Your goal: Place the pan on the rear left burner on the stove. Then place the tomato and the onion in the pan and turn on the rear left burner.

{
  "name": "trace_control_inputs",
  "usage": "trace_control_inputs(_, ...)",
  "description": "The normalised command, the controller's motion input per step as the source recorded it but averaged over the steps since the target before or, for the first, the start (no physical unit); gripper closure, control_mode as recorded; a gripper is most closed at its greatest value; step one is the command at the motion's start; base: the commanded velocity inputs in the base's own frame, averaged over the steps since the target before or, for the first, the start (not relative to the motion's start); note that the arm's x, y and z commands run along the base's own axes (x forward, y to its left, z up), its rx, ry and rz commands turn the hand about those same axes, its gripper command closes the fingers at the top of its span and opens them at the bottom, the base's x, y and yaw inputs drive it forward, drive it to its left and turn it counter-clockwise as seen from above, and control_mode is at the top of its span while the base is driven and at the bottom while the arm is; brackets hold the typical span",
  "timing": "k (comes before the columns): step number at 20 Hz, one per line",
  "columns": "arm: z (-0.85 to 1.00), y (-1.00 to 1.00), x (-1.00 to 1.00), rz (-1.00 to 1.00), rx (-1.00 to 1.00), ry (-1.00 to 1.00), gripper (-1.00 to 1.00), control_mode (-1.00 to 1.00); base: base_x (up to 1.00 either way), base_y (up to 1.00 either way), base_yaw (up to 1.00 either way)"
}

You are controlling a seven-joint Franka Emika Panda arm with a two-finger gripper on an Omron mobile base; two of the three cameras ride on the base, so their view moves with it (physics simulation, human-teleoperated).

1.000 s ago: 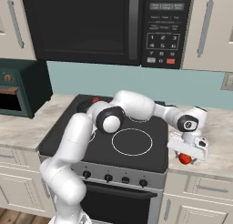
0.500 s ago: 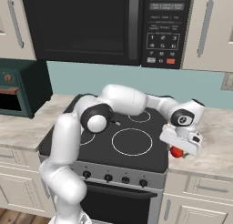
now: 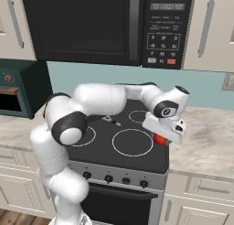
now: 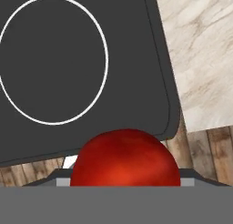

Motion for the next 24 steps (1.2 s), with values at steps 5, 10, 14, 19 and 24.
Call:
trace_control_inputs(5,0.47,0.75,0.07,0.00,-0.02,-0.08,1.00,-1.00,0.00,0.00,0.00)
trace_control_inputs(10,0.32,0.81,0.10,0.00,-0.03,-0.07,1.00,-1.00,0.00,0.00,0.00)
trace_control_inputs(14,0.20,0.84,0.17,0.00,-0.04,-0.07,1.00,-1.00,0.00,0.00,0.00)
trace_control_inputs(19,0.11,0.82,0.26,0.00,-0.04,-0.06,1.00,-1.00,0.00,0.00,0.00)
trace_control_inputs(24,0.10,0.72,0.33,0.00,-0.04,-0.05,1.00,-1.00,0.00,0.00,0.00)
